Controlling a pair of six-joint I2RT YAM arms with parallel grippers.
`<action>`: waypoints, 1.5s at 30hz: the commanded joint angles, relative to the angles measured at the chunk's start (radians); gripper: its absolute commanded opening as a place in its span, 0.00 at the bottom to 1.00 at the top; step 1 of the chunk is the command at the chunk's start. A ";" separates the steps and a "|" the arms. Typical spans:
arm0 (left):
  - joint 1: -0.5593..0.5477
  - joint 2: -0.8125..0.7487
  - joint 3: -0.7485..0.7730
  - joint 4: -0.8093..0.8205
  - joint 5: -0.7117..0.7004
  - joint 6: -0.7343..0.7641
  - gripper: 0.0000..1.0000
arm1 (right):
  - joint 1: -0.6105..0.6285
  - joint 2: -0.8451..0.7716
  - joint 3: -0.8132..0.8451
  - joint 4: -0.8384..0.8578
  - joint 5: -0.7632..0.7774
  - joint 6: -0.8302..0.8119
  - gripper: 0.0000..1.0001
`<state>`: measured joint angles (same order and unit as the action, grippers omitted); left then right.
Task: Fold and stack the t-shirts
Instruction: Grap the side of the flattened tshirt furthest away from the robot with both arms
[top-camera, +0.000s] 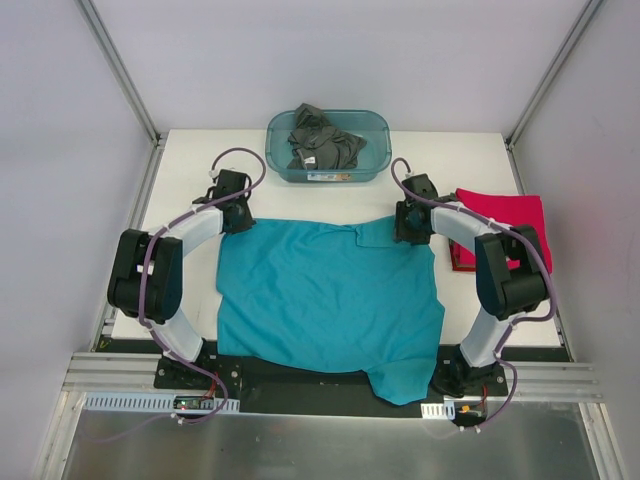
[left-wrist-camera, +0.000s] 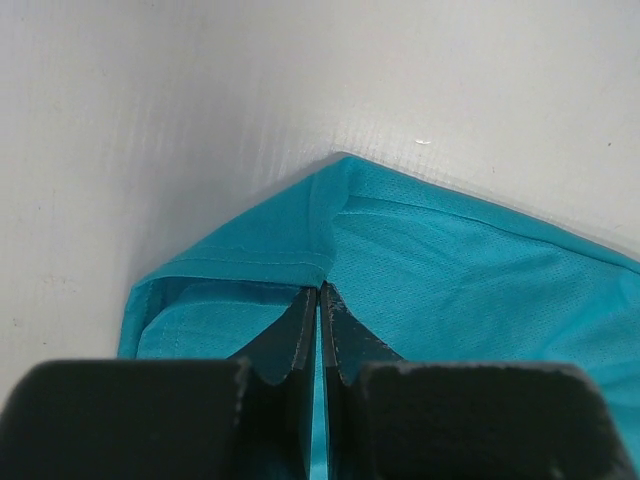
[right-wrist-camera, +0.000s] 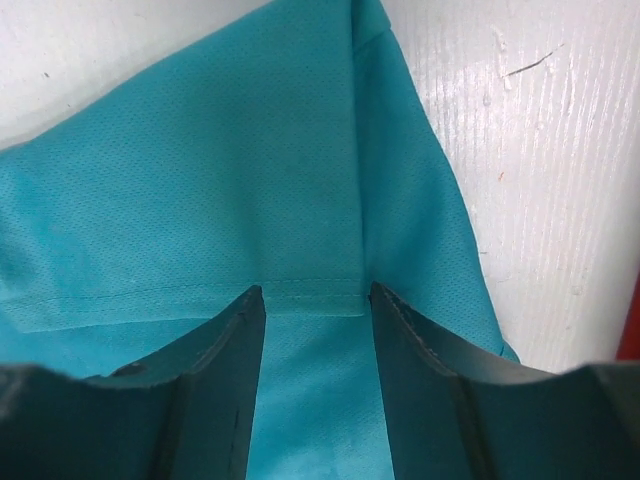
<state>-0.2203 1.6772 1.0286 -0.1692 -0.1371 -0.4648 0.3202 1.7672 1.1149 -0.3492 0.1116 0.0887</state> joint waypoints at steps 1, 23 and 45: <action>0.012 -0.051 -0.015 0.014 0.005 -0.015 0.00 | -0.004 0.005 0.003 -0.019 0.022 0.017 0.48; 0.032 -0.048 -0.013 0.019 0.024 -0.023 0.00 | -0.004 0.005 0.023 0.055 0.033 0.029 0.01; 0.156 0.140 0.335 0.017 0.189 0.045 0.00 | -0.133 0.103 0.476 0.003 -0.087 -0.081 0.01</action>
<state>-0.0875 1.7462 1.2854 -0.1558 -0.0429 -0.4576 0.2047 1.8072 1.4780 -0.3370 0.0799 0.0422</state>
